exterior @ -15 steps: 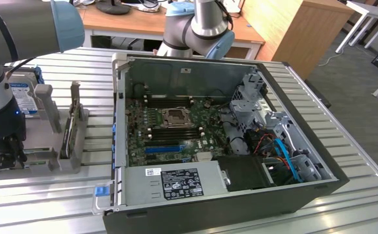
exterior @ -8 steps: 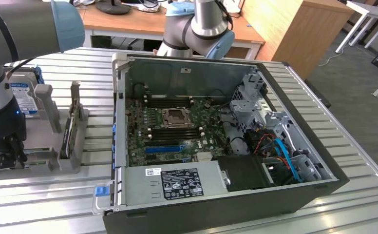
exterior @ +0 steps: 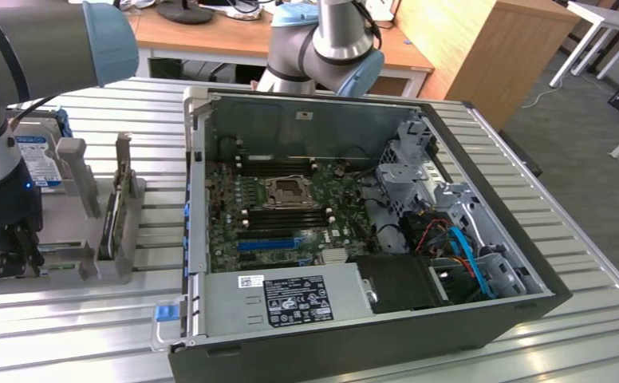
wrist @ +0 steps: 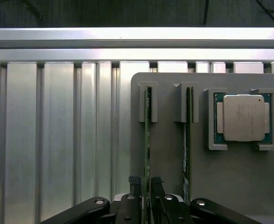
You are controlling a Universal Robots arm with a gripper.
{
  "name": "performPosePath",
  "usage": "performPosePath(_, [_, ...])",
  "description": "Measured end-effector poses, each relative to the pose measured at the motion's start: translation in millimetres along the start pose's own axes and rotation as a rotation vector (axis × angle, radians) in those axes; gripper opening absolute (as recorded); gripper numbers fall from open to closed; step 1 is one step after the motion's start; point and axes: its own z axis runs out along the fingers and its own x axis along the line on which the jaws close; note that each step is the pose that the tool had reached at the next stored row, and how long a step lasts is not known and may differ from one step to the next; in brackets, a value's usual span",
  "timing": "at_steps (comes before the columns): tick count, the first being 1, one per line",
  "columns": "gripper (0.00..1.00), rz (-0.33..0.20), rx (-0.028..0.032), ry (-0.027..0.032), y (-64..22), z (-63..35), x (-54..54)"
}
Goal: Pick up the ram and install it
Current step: 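Pick up the ram and move it above insertion slot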
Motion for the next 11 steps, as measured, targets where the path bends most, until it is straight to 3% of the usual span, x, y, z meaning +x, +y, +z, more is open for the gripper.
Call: performPosePath(11, [0.23,0.0,0.0,0.0001,0.0,0.0,-0.7])
